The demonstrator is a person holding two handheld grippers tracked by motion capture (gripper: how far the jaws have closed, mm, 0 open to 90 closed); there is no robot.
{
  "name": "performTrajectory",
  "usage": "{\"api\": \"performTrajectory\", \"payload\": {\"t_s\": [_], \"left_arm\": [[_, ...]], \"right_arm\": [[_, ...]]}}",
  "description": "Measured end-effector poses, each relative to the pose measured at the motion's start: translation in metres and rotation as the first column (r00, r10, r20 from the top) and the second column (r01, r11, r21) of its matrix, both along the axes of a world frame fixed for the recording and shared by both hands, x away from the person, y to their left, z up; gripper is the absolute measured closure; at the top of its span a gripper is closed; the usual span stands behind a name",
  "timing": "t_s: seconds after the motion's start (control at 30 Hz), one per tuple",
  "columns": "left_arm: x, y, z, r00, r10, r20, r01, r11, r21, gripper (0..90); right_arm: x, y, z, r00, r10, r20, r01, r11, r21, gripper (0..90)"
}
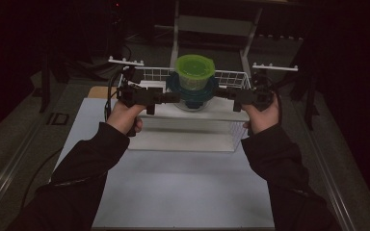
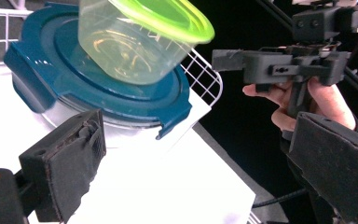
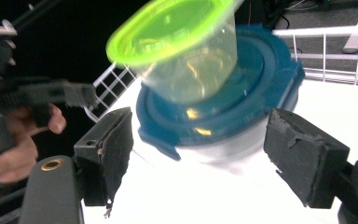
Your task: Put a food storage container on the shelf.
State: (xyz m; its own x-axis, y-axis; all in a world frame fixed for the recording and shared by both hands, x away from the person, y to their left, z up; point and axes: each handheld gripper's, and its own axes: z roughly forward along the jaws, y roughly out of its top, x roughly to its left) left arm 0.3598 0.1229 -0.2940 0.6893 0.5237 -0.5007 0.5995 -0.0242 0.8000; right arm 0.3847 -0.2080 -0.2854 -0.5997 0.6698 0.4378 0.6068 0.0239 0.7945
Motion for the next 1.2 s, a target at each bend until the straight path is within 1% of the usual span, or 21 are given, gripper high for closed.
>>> {"api": "performTrajectory", "payload": {"t_s": [0.13, 0.17, 0.23, 0.37, 0.47, 0.53, 0.6, 0.73, 0.77, 0.8, 0.9, 0.97, 1.1, 1.2], "left_arm": [[-0.010, 0.000, -0.007, 0.9996, 0.003, 0.029, -0.004, 1.0000, 0.003, 3.4], [-0.012, -0.001, -0.009, 0.9994, 0.000, 0.034, 0.000, 1.0000, 0.009, 3.4], [-0.016, -0.001, -0.014, 0.9992, 0.002, 0.041, -0.002, 0.9999, 0.011, 3.4], [-0.025, -0.004, -0.025, 0.9991, -0.025, 0.036, 0.024, 0.9996, 0.017, 3.4], [-0.033, -0.008, -0.033, 0.9984, -0.038, 0.043, 0.036, 0.9990, 0.027, 3.4], [-0.036, -0.010, -0.039, 0.9979, -0.052, 0.038, 0.051, 0.9982, 0.032, 3.3], [-0.039, -0.012, -0.046, 0.9975, -0.058, 0.039, 0.057, 0.9973, 0.046, 3.3], [-0.042, -0.014, -0.060, 0.9972, -0.072, 0.021, 0.071, 0.9963, 0.048, 2.7], [-0.043, -0.014, -0.064, 0.9968, -0.077, 0.019, 0.076, 0.9960, 0.047, 2.6], [-0.043, -0.015, -0.067, 0.9964, -0.083, 0.020, 0.082, 0.9952, 0.055, 2.6], [-0.047, -0.016, -0.076, 0.9964, -0.079, 0.030, 0.077, 0.9947, 0.069, 2.6], [-0.048, -0.017, -0.083, 0.9961, -0.086, 0.018, 0.085, 0.9943, 0.064, 2.6], [-0.052, -0.021, -0.096, 0.9944, -0.106, 0.005, 0.105, 0.9916, 0.076, 2.6], [-0.056, -0.023, -0.104, 0.9929, -0.118, 0.014, 0.116, 0.9893, 0.088, 2.6]], "right_arm": [[-0.009, -0.001, -0.015, 0.9998, 0.019, 0.005, -0.019, 1.000, -0.017, 23.7], [-0.011, -0.001, -0.019, 0.9997, 0.023, 0.004, -0.023, 1.000, -0.020, 23.7], [-0.016, -0.002, -0.027, 0.9995, 0.031, 0.004, -0.031, 0.999, -0.015, 23.4], [-0.025, -0.001, -0.041, 0.9985, 0.054, 0.000, -0.054, 0.998, -0.018, 23.3], [-0.031, -0.001, -0.050, 0.9977, 0.068, -0.005, -0.068, 0.998, -0.009, 23.3], [-0.035, 0.000, -0.055, 0.9972, 0.075, -0.005, -0.075, 0.997, -0.011, 23.2], [-0.038, 0.002, -0.060, 0.9964, 0.085, -0.002, -0.085, 0.996, -0.011, 22.9], [-0.045, 0.003, -0.071, 0.9956, 0.094, -0.004, -0.094, 0.996, -0.010, 22.2], [-0.046, 0.004, -0.074, 0.9954, 0.096, -0.004, -0.096, 0.995, -0.009, 22.1], [-0.047, 0.004, -0.077, 0.9953, 0.096, -0.003, -0.096, 0.995, -0.012, 22.1], [-0.050, 0.004, -0.087, 0.9949, 0.101, -0.006, -0.101, 0.995, -0.011, 21.9], [-0.051, 0.004, -0.093, 0.9946, 0.103, -0.011, -0.104, 0.995, -0.010, 21.6], [-0.053, 0.003, -0.104, 0.9942, 0.105, -0.024, -0.105, 0.994, -0.008, 21.6], [-0.055, 0.002, -0.113, 0.9935, 0.110, -0.031, -0.110, 0.994, -0.007, 21.2]]}}
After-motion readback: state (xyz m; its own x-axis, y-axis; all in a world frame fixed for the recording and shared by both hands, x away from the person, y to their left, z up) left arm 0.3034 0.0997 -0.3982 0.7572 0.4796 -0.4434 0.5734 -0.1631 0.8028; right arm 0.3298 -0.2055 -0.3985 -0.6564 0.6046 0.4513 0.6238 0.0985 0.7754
